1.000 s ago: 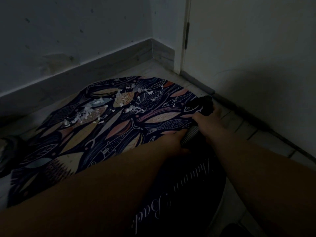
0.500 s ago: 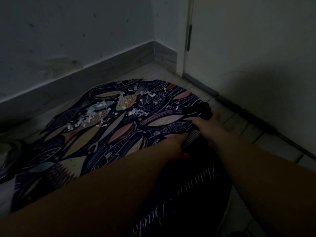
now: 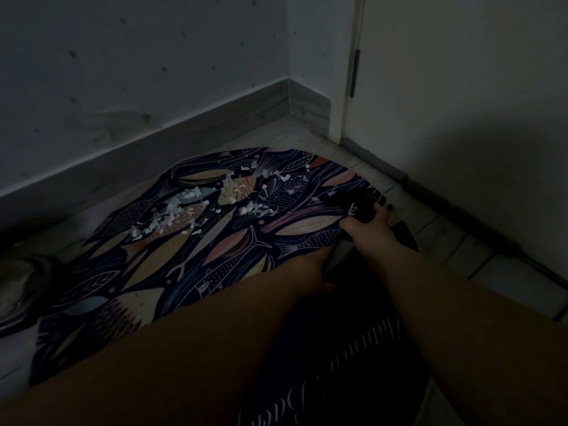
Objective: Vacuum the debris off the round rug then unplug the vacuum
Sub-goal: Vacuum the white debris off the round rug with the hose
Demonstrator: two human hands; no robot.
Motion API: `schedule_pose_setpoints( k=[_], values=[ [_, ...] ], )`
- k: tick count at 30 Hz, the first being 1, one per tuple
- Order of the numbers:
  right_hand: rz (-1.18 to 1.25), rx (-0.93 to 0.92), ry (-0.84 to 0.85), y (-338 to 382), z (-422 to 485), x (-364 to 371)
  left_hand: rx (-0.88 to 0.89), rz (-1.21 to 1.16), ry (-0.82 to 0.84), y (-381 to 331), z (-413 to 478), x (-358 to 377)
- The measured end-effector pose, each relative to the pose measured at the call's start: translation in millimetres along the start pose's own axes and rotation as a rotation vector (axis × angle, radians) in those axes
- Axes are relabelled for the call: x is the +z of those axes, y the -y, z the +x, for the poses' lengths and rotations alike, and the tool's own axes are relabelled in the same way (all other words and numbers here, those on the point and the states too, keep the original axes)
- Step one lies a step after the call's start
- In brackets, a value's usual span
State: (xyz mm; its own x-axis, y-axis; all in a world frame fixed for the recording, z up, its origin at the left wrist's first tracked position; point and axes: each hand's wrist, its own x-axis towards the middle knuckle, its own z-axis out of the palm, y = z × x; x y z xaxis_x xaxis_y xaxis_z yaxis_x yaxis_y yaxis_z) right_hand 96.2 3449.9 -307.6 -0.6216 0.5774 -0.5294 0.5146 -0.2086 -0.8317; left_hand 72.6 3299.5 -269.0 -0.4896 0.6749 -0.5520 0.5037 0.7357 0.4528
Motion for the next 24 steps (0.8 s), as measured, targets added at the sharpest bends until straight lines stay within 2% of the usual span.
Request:
schedule_pose_setpoints(
  k=[9, 24],
  values=[
    [-0.003, -0.003, 0.101, 6.1, 6.2, 20.7, -0.06, -0.026, -0.017, 15.2, -5.4, -6.0],
    [-0.106, -0.001, 0.129, 11.0, -13.8, 32.3, -0.066, -0.074, -0.046, 18.6, -31.8, -0.5]
  ],
)
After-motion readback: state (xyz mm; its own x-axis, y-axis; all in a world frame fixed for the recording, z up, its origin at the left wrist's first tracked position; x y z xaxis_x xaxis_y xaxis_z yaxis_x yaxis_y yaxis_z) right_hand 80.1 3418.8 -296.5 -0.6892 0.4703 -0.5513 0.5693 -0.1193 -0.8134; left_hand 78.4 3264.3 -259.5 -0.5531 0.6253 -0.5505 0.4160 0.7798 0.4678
